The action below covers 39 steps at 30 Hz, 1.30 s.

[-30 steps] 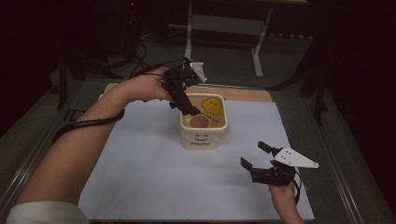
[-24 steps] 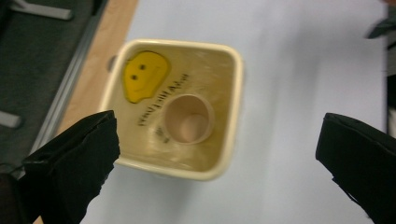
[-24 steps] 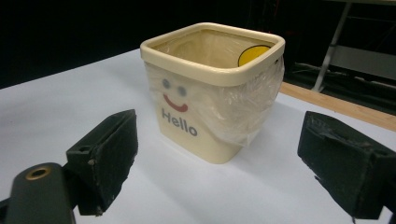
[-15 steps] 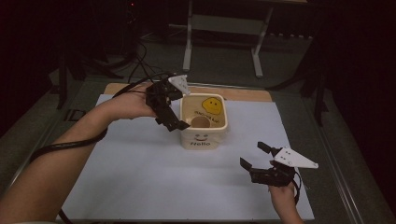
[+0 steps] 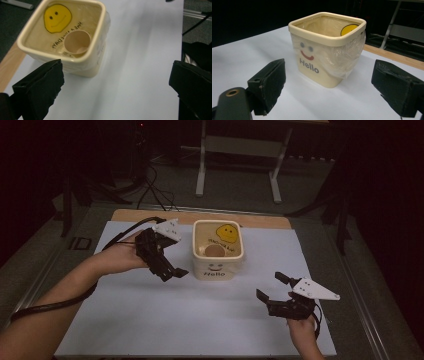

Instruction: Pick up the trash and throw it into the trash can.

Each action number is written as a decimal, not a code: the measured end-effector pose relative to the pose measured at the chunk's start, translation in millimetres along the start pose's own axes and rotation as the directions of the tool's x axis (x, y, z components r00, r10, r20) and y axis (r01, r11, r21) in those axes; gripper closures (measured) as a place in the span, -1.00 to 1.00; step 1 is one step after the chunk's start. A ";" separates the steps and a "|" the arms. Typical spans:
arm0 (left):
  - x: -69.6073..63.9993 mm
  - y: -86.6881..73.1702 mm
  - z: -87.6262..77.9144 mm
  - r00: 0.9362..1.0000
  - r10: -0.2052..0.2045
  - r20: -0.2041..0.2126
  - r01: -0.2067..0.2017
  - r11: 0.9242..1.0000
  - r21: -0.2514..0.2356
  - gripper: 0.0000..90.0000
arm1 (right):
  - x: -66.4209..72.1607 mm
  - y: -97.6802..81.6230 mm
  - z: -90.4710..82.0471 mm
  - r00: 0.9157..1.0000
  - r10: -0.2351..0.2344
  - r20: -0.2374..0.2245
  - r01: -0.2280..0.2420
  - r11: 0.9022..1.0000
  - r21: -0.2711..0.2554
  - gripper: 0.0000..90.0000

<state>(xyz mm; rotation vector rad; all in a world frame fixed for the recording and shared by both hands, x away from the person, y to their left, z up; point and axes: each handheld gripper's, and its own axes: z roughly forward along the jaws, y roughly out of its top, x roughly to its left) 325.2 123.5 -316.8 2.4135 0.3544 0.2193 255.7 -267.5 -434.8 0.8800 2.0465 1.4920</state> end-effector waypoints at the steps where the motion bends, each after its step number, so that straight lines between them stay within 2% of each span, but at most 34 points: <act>1: -1.7 -3.0 -0.3 1.000 -0.004 -0.001 0.004 1.000 -0.006 -0.99 | 0.0 0.0 0.0 1.000 0.000 0.000 0.000 1.000 0.000 -0.73; 12: -19.9 -36.5 4.4 0.998 -0.046 0.035 0.048 0.997 -0.065 -0.99 | 0.0 0.4 -0.5 1.000 -0.004 0.001 0.004 1.000 -0.005 -0.73; 14: -23.2 -43.9 6.3 0.997 -0.059 0.054 0.063 0.995 -0.077 -0.99 | 0.5 0.6 -0.8 1.000 0.000 0.000 0.000 1.000 0.000 -0.73; 16: -26.7 -50.0 9.3 0.997 -0.060 0.054 0.064 0.995 -0.073 -0.99 | 0.5 0.4 -0.4 1.000 0.000 0.000 0.000 1.000 -0.002 -0.73; 22: -36.3 -66.2 18.5 0.994 -0.083 0.069 0.090 0.990 -0.106 -0.99 | 0.7 0.2 0.5 1.000 -0.010 0.000 0.010 1.000 0.003 -0.73; 25: -43.3 -73.4 22.6 0.995 -0.079 0.064 0.085 0.990 -0.109 -0.99 | 0.6 0.2 0.3 1.000 -0.006 0.001 0.006 1.000 0.002 -0.73; 29: -51.6 -84.2 26.1 0.993 -0.094 0.068 0.102 0.988 -0.120 -0.99 | 0.7 0.2 0.2 1.000 -0.010 0.000 0.010 1.000 0.001 -0.73; 31: -55.0 -90.0 28.7 0.994 -0.097 0.057 0.103 0.989 -0.111 -0.99 | 0.8 0.2 0.2 1.000 -0.008 0.001 0.008 1.000 0.001 -0.73; 39: -63.4 -107.0 36.4 0.990 -0.119 0.076 0.127 0.987 -0.102 -0.99 | 1.3 0.0 1.1 1.000 -0.014 -0.004 0.014 1.000 0.008 -0.73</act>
